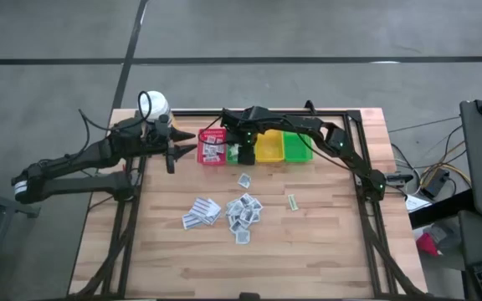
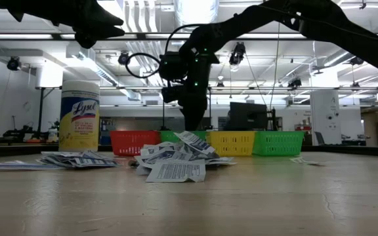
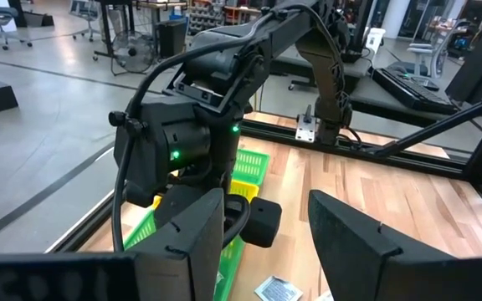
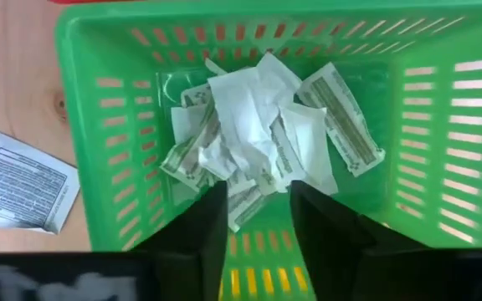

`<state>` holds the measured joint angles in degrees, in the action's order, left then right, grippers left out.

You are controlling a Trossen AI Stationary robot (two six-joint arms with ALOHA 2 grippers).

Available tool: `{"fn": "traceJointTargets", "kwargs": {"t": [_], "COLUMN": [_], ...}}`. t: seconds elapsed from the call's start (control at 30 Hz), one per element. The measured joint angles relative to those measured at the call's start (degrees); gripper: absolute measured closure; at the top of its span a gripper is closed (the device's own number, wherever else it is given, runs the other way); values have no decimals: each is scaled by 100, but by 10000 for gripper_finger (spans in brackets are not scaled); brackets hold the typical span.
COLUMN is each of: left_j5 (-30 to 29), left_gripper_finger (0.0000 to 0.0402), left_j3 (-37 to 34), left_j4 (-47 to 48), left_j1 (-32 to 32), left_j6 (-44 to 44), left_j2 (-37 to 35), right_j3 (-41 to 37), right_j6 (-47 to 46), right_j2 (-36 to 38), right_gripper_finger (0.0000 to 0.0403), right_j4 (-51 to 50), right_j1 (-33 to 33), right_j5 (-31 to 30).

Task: Pick & Place First Aid Supplies
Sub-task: Put the green bandage into the left green bin

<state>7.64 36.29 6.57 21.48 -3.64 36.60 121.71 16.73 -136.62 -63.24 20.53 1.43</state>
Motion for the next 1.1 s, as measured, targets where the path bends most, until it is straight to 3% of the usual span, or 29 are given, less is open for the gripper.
{"fn": "traceJointTargets", "kwargs": {"t": [0.53,0.8,1.1], "left_j5": [0,0,0], "left_gripper_finger": [227,227,227], "left_j3": [0,0,0], "left_j4": [0,31,168], "left_j1": [0,1,1], "left_j6": [16,9,0], "left_j2": [0,0,1], "right_j3": [1307,1308,1296], "right_j6": [-68,-172,-381], "right_j2": [65,524,768], "right_gripper_finger": [248,248,248], "right_j4": [-2080,-2328,-2613], "right_j1": [-41,-209,-652], "right_j5": [13,698,764]}}
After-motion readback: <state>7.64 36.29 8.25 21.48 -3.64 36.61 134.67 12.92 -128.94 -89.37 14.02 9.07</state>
